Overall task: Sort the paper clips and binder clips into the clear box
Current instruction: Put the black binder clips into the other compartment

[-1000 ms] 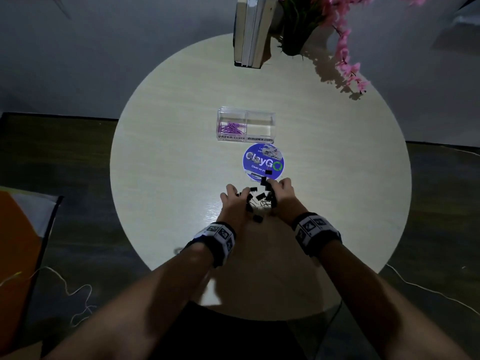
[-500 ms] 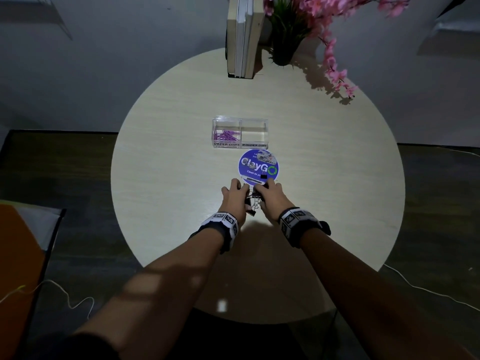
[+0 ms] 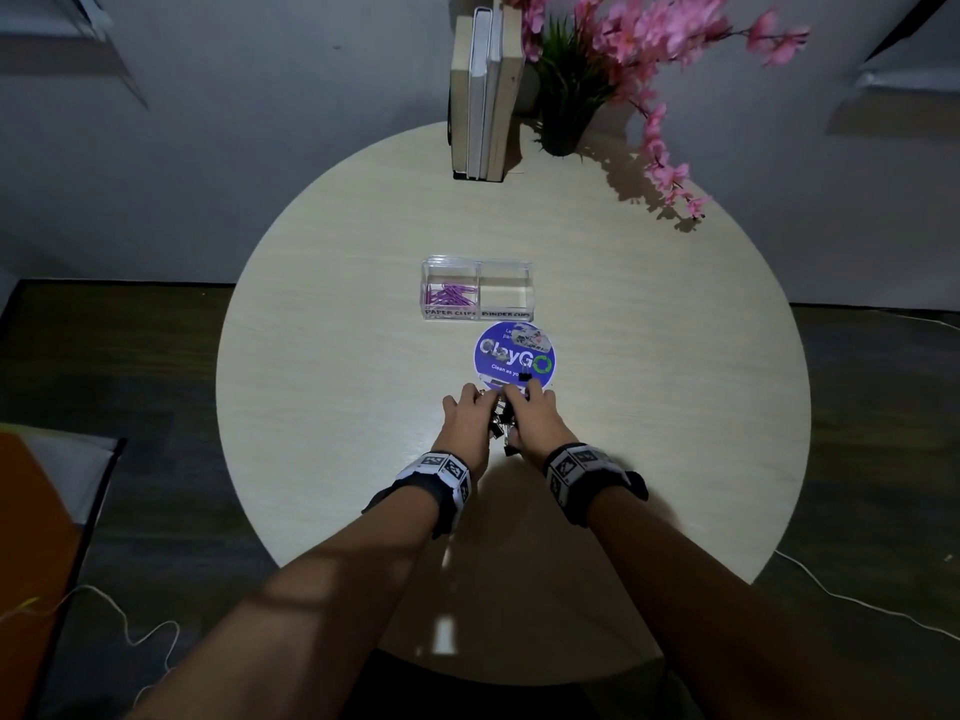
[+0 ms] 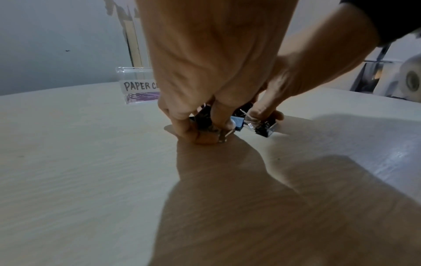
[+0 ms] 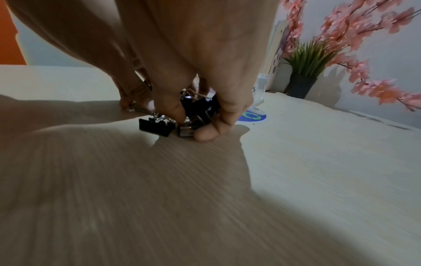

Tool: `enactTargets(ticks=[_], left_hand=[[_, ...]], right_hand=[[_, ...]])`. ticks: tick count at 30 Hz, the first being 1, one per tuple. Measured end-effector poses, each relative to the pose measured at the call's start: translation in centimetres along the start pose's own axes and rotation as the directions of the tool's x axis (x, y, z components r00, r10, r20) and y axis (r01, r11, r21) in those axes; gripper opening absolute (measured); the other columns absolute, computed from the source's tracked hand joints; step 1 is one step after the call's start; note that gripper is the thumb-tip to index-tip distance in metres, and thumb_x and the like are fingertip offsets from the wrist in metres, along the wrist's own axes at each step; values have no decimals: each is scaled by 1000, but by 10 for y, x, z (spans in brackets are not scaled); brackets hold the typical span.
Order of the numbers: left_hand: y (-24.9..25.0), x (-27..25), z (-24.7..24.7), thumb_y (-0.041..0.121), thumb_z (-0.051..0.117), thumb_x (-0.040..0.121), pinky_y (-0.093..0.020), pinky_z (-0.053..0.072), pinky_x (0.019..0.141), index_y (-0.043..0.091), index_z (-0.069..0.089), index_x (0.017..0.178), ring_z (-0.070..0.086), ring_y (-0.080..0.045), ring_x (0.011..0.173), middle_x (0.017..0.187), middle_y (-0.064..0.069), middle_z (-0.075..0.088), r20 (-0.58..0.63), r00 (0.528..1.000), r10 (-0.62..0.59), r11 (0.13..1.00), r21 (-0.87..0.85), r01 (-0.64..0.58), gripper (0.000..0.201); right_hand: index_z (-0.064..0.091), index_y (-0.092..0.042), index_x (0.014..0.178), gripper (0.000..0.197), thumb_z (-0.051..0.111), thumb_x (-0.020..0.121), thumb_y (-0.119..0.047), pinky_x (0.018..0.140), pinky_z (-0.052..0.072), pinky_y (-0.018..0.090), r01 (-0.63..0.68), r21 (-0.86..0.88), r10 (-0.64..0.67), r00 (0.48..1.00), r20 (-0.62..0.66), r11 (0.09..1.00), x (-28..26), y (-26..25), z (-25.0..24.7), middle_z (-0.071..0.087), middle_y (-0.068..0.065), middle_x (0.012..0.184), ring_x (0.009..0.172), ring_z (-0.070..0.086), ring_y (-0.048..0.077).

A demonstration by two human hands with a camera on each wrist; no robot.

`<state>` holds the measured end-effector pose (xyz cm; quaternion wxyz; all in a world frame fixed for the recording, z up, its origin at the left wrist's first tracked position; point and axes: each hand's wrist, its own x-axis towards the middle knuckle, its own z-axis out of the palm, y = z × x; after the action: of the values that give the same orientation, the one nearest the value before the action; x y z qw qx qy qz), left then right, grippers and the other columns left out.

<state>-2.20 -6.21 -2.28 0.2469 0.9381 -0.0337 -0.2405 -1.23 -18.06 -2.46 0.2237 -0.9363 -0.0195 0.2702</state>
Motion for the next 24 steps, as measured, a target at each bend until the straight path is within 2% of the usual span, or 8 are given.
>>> enactTargets(ticks=[5, 7, 9, 13, 17, 20, 22, 24], left_hand=[[0, 1, -1, -4, 51, 81, -36, 43, 85, 9, 50, 113, 43, -34, 103, 122, -15, 45, -41, 999, 3, 998, 58, 0, 35], [0, 0, -3, -4, 50, 83, -36, 41, 87, 7, 51, 115, 44, -34, 104, 121, -14, 47, -52, 998, 21, 996, 85, -17, 34], [2, 1, -6, -4, 50, 84, -37, 40, 90, 6, 52, 116, 45, -34, 106, 121, -13, 50, -46, 999, 24, 996, 91, -20, 34], [7, 9, -15, -4, 50, 81, -37, 43, 88, 6, 62, 101, 54, -37, 98, 108, -15, 60, -17, 999, 27, 999, 33, -26, 25], [7, 14, -21, -6, 51, 76, -39, 48, 70, 13, 55, 68, 59, -35, 79, 83, -22, 64, -45, 999, -14, 996, -91, 10, 21], [4, 18, -26, -8, 50, 71, -32, 48, 62, 8, 61, 62, 58, -31, 66, 66, -18, 63, -60, 996, -59, 965, -260, 42, 21], [4, 21, -36, -11, 52, 71, -32, 57, 67, 10, 64, 60, 67, -32, 67, 68, -19, 71, -66, 995, -73, 940, -337, 47, 26], [8, 26, -54, -17, 54, 72, -29, 61, 62, 15, 60, 58, 69, -27, 62, 68, -17, 71, -70, 991, -111, 880, -470, 65, 36]], right_hand=[[52, -8, 103, 23, 51, 82, 4, 85, 44, 42, 29, -29, -30, 999, -27, 999, 4, 3, -4, 38, 21, 130, 111, 43, 37], [47, -11, 88, 19, 47, 81, 7, 78, 42, 39, 69, -28, -69, 997, -20, 997, 4, 3, -3, 37, 21, 130, 102, 43, 34], [47, -11, 88, 20, 45, 80, 7, 79, 43, 39, 95, -11, -95, 995, -12, 995, 4, 3, -2, 37, 22, 130, 100, 44, 35], [57, -2, 90, 17, 48, 82, 9, 72, 36, 28, 99, 167, -88, 994, -70, 981, 7, 1, -10, 49, 15, 93, 82, 50, 28], [64, 1, 88, 14, 55, 82, 9, 71, 44, 28, 11, 326, 15, 997, -75, 945, 9, -1, -16, 68, 22, 93, 83, 61, 30], [63, -3, 82, 15, 57, 80, 11, 61, 43, 22, -21, 434, 67, 994, -91, 901, 9, -1, -26, 65, 16, 83, 74, 57, 24], [65, -5, 82, 19, 56, 80, 11, 58, 43, 22, -24, 510, 112, 983, -143, 860, 11, 0, -38, 62, 12, 78, 70, 54, 22], [65, -11, 86, 23, 54, 84, 10, 61, 47, 24, -10, 596, 172, 961, -216, 803, 18, 0, -53, 63, 11, 82, 71, 57, 22]])
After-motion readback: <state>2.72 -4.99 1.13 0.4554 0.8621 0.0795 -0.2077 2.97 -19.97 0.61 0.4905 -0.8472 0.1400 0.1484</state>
